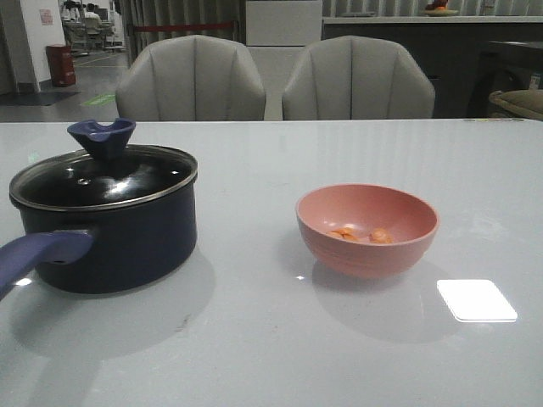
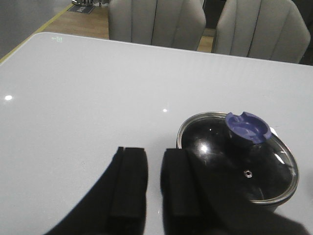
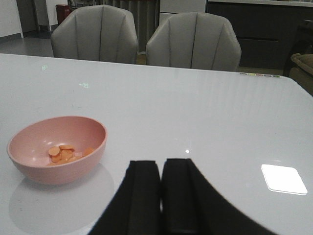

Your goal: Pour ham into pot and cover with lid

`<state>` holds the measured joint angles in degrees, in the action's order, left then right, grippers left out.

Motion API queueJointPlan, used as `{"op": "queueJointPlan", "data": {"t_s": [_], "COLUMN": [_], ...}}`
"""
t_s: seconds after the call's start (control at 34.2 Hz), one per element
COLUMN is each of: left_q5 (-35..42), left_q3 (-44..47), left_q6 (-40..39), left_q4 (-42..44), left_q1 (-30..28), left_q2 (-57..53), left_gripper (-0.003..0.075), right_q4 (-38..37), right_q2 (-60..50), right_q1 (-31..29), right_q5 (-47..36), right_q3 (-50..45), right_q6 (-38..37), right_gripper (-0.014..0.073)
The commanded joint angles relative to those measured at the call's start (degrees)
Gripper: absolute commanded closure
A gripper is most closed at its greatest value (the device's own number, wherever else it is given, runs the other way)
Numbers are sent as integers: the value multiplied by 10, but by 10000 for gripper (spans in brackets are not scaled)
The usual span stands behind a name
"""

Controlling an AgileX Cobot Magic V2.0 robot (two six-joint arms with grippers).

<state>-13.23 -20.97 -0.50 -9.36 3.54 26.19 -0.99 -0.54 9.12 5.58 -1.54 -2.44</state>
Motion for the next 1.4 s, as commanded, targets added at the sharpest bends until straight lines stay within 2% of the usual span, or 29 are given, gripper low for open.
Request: {"op": "queueJointPlan", "data": {"t_s": [0.0,0.09,0.15,0.5,0.73,1.02,1.17,1.37], "left_q5": [33,33,34,33,-88,-164,-188,-172], "left_q3": [-23,-23,-23,-24,-130,-265,-317,-373], "left_q6": [-4,-4,-4,-4,-3,-3,-3,-3], "left_q4": [-3,0,1,-29,17,-2,-15,-15], "left_q1": [-1,-1,-1,-1,-1,2,49,136], "left_q2": [7,7,7,7,60,209,292,408], "left_gripper": [323,192,158,155,109,108,108,114], "right_q4": [-7,-7,-7,-7,-7,-7,-7,-7], "right_q2": [-12,-12,-12,-12,-12,-12,-12,-12], "right_q1": [0,0,0,0,0,0,0,0], "right_q5": [-48,-48,-48,-48,-48,-48,-48,-48], "right_q3": [3,3,3,3,3,3,3,3], "right_q6": [1,1,1,1,1,1,1,1], "right_gripper": [435,435,435,435,435,435,435,435]}}
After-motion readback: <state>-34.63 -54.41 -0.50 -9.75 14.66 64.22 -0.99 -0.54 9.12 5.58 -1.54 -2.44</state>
